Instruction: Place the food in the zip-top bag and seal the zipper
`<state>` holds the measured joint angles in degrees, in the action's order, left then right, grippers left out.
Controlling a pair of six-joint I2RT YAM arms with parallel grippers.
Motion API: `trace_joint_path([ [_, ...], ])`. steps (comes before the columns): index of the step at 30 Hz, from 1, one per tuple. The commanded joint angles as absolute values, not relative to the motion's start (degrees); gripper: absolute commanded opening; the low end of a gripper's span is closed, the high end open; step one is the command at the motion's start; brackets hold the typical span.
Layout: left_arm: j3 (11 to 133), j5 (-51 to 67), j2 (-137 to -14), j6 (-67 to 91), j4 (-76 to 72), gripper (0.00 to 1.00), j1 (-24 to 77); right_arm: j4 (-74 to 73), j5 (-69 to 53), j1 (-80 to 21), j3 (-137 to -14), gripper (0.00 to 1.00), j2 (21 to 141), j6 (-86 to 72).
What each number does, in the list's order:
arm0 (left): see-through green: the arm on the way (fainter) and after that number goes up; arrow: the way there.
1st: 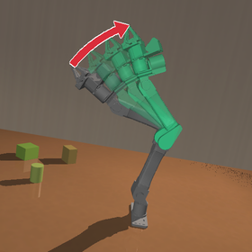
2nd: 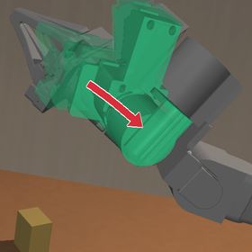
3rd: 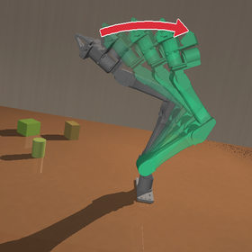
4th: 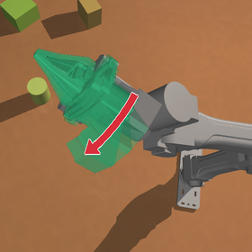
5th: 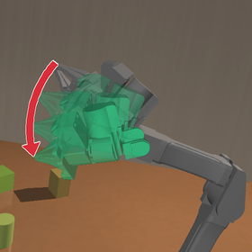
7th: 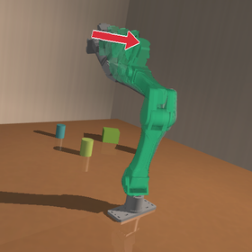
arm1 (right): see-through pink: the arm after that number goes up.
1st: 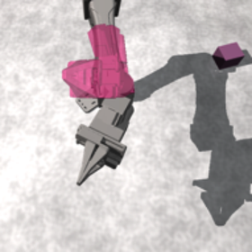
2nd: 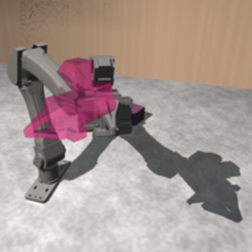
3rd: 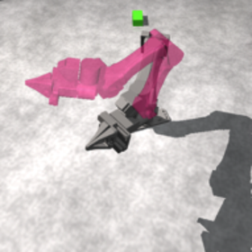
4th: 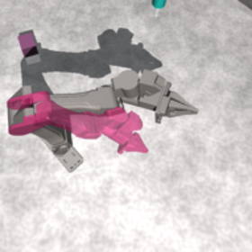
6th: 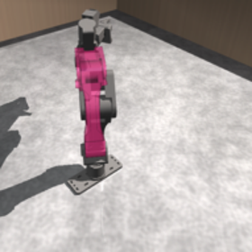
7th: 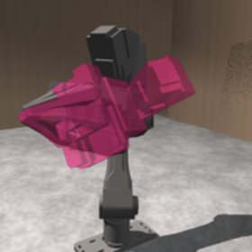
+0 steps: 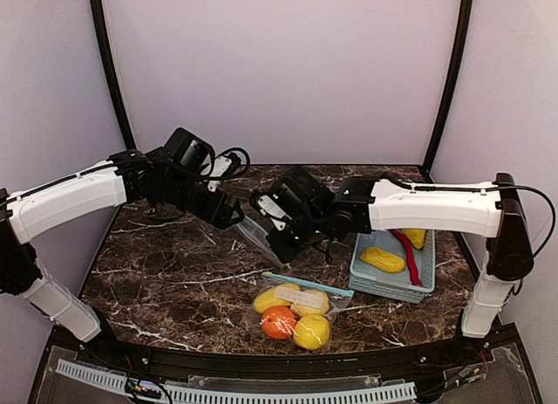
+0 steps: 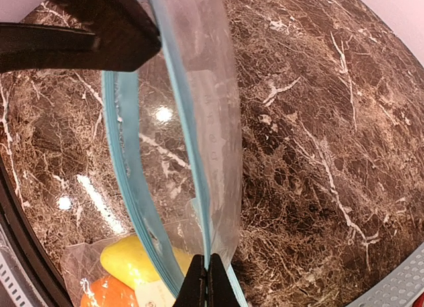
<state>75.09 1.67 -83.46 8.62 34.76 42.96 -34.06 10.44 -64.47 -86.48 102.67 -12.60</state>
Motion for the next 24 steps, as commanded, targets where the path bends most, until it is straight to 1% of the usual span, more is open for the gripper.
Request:
trace_joint_path([
  [1, 76.4, 1.7, -84.1, 6.1, 35.0, 0.67, 42.6, -33.6, 9.1, -65.6, -87.2, 0.0, 102.4, -11.3],
  [5, 76.4, 1.7, -84.5, 4.5, 35.4, 0.58, 42.6, -33.6, 8.7, -65.7, -87.3, 0.0, 102.2, -11.1],
  [10, 76.1, 1.9, -84.3, 2.7, 35.6, 0.57, 42.6, -33.6, 7.0, -65.7, -87.5, 0.0, 102.3, -10.1],
  [12, 76.0, 2.5, -84.2, 1.0, 35.5, 0.53, 42.6, -33.7, 6.5, -65.7, -87.3, 0.0, 102.4, -9.6],
  [16, 76.1, 2.9, -84.2, -2.1, 35.7, 0.43, 42.6, -34.2, 6.0, -65.7, -87.3, 0.0, 102.4, -9.1],
  [18, 76.2, 2.8, -84.4, -3.2, 36.3, 0.35, 42.6, -34.5, 5.8, -65.7, -87.4, 0.0, 102.5, -9.1],
  [21, 76.1, 2.5, -84.8, -4.2, 37.2, 0.29, 42.6, -34.5, 5.6, -65.7, -87.5, 0.0, 102.6, -9.1],
  [24, 75.8, 1.9, -84.8, -5.3, 37.6, 0.19, 42.6, -34.5, 5.5, -65.7, -87.7, 0.0, 102.8, -9.0],
])
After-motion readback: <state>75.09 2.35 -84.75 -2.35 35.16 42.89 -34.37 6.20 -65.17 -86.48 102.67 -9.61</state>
